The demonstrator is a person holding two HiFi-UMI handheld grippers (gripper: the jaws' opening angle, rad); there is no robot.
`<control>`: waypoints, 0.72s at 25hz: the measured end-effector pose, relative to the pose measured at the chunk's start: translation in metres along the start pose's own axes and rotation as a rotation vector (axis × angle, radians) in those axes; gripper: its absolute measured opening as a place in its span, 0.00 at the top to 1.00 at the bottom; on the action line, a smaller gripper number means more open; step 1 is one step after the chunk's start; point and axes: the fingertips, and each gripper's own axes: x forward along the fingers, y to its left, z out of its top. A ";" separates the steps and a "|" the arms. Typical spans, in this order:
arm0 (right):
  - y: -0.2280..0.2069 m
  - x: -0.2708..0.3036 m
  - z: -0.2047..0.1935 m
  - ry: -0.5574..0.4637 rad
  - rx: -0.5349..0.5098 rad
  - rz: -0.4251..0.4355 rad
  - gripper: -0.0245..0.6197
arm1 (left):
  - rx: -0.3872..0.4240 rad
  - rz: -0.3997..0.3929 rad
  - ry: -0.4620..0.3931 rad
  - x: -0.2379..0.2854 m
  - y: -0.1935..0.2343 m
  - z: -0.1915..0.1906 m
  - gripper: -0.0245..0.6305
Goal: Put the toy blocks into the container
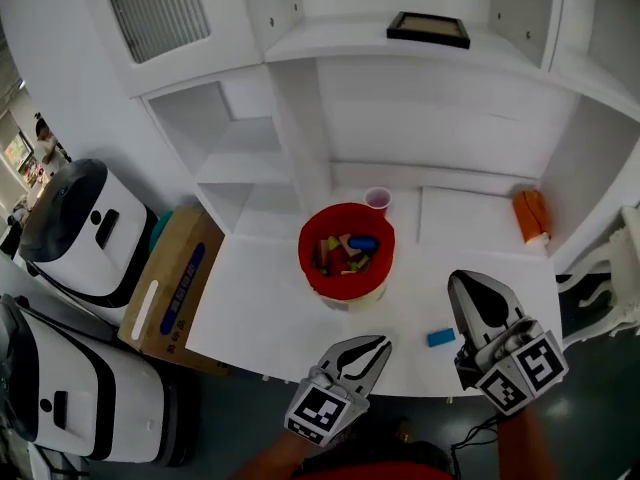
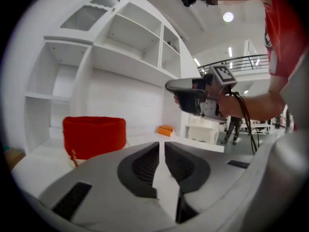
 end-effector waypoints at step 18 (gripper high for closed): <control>-0.066 -0.194 -0.047 0.074 0.094 -0.319 0.95 | 0.272 -0.311 0.563 0.151 -0.070 -0.129 0.66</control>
